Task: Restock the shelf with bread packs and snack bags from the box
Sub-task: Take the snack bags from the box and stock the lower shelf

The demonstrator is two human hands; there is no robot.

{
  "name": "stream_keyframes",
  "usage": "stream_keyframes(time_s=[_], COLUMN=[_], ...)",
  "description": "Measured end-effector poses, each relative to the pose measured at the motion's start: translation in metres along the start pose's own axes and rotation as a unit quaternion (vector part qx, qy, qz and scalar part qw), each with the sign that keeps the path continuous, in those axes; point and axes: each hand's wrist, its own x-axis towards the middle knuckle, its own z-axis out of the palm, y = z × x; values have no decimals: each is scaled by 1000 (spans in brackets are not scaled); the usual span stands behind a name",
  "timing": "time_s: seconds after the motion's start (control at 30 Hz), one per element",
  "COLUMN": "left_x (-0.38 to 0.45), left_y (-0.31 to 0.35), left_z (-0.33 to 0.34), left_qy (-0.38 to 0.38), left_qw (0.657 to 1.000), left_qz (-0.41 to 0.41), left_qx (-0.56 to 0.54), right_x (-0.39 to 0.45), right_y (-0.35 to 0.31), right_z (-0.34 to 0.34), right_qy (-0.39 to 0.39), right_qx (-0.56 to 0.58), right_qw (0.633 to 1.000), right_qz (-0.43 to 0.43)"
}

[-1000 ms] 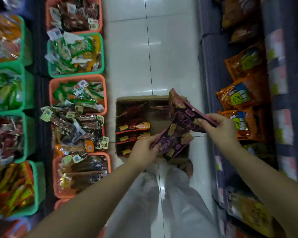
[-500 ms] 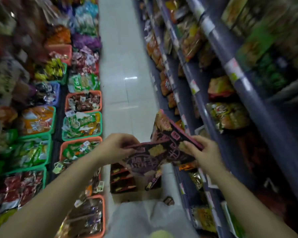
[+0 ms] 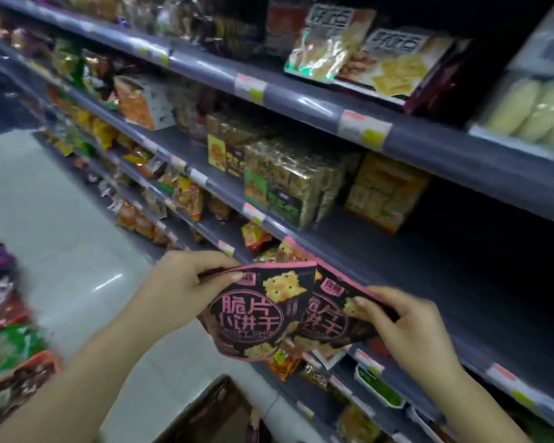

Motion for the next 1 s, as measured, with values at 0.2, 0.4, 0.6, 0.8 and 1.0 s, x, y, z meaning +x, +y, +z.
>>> stream_keyframes(time_s=[0.2,0.4,0.6,0.8,1.0], left_x=[51,90,123,148,165], left_y=[50,100,125,138,147], left_z=[36,76,109,142,172], left_qy=[-11,-18,-56,-22,24], left_qw=[996,992,985,984,979], left_qz=[84,115,97,72,48], left_qx=[-29,-58,-131,-163,-198], right_x=[-33,-49,-48,-27,15], right_y=[-5,14,45,79,95], right_z=[-58,-105,-137,-164,-188], right_qy=[146,227,278,286,288], right_qx=[-39,-68,-75,-75,-84], right_qw=[987,965,946,942,943], right_qz=[52,108,148,161,145])
